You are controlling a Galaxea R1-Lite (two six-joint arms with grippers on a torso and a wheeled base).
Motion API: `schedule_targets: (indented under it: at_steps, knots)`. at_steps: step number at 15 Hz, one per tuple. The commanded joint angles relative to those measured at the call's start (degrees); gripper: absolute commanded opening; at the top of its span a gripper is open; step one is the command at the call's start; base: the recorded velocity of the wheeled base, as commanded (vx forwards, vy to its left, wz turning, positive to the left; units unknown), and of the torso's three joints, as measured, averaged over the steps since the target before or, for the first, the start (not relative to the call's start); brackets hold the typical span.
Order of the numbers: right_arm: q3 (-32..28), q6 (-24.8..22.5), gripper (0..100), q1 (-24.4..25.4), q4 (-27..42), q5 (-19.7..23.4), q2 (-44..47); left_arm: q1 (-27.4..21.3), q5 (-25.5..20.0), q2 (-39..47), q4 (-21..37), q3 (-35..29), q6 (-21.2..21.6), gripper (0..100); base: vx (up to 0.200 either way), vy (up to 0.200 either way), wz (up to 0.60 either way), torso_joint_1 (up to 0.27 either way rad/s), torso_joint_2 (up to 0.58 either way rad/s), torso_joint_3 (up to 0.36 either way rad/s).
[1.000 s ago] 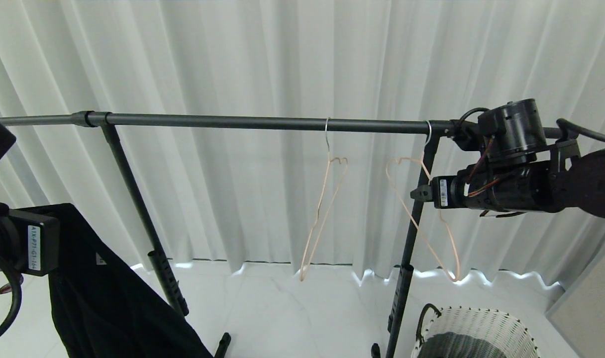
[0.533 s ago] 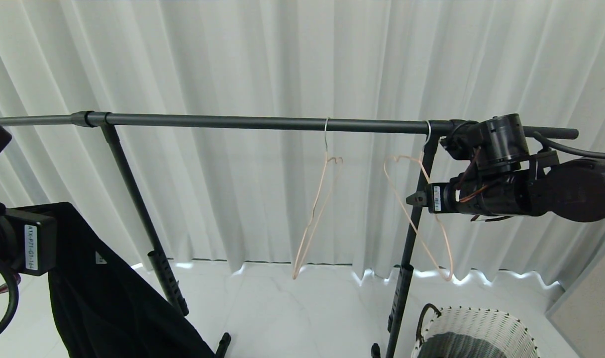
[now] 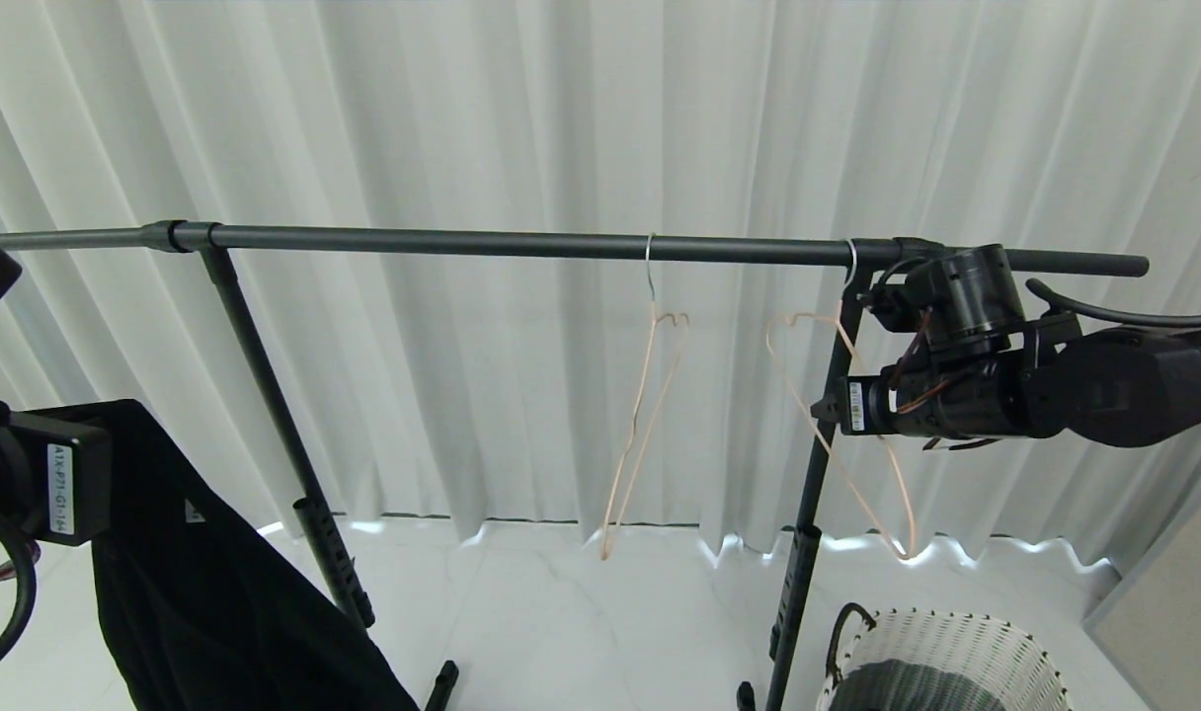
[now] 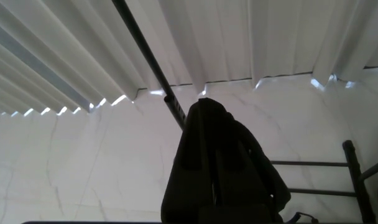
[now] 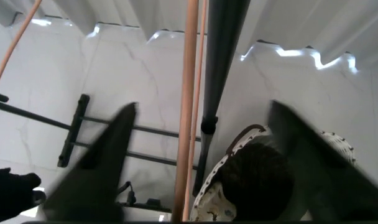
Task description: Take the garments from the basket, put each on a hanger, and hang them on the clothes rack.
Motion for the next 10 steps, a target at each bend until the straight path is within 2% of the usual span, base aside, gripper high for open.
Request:
schedule_targets:
  at_steps: [1,10]
  knots:
    - [-0.25,-0.01,0,0.02,-0.03,-0.02,0.55,0.0,0.02,0.12,-0.01,-0.14,-0.01,0,0.0,0.0,0.0,0.0,0.0,0.0]
    - [-0.16,-0.28,0,-0.15,-0.47,-0.28,-2.35,0.0,0.02,0.12,-0.01,0.13,-0.01,0,0.0,0.0,0.0,0.0,0.0,0.0]
